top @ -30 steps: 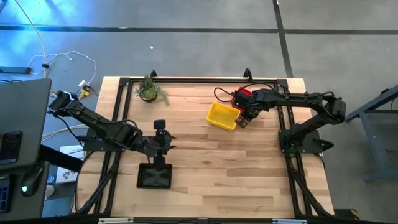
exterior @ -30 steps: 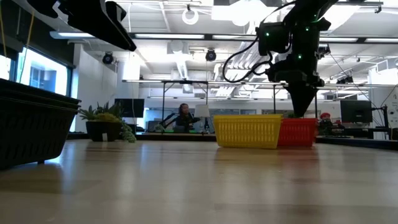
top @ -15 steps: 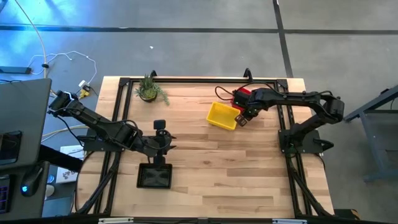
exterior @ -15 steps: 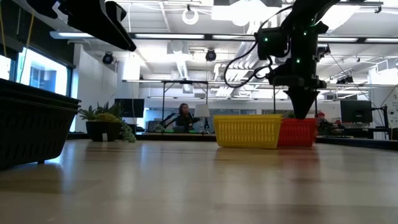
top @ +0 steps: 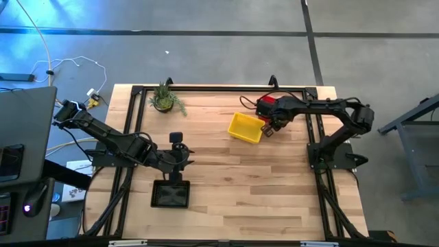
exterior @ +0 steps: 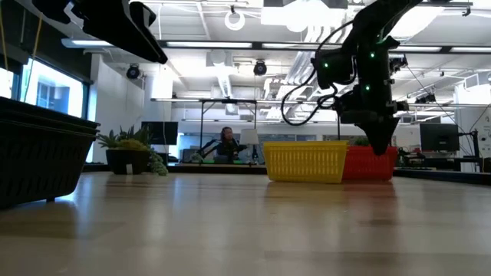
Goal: Stack baskets by color
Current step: Adjust the stacked red bins on the table, then move the stacked yellow bins below the stacked red bins
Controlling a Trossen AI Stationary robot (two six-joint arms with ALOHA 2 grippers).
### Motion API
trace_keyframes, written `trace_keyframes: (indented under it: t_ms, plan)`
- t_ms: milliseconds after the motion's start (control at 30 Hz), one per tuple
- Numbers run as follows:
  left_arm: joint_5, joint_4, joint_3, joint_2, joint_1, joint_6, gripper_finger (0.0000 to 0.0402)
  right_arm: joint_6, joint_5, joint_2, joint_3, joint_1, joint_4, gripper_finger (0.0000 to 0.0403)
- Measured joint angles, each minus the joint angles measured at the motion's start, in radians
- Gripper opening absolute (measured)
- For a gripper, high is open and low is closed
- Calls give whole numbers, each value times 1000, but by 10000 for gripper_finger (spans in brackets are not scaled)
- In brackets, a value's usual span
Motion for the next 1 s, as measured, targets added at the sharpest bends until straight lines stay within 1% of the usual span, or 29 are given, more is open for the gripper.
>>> trace_keyframes:
  t_ms: [133, 333, 500, 600, 667, 800, 1000]
  plan:
    - [7, 0, 0, 0, 0, 0, 141, 8, 15, 0, 0, -32, -6, 53]
    - [8, 0, 0, 0, 0, 0, 141, 6, 65, 0, 0, -79, -9, 53]
    - [8, 0, 0, 0, 0, 0, 141, -13, 87, 0, 0, -117, -10, 53]
    - [8, 0, 0, 0, 0, 0, 141, -31, 132, 0, 0, -132, -10, 53]
    - [8, 0, 0, 0, 0, 0, 141, -51, 129, 0, 0, -138, -10, 53]
    - [8, 0, 0, 0, 0, -1, 141, -65, 116, -1, 0, -122, -10, 53]
    - [8, 0, 0, 0, 0, -1, 141, -38, 95, -4, 3, -58, -15, 53]
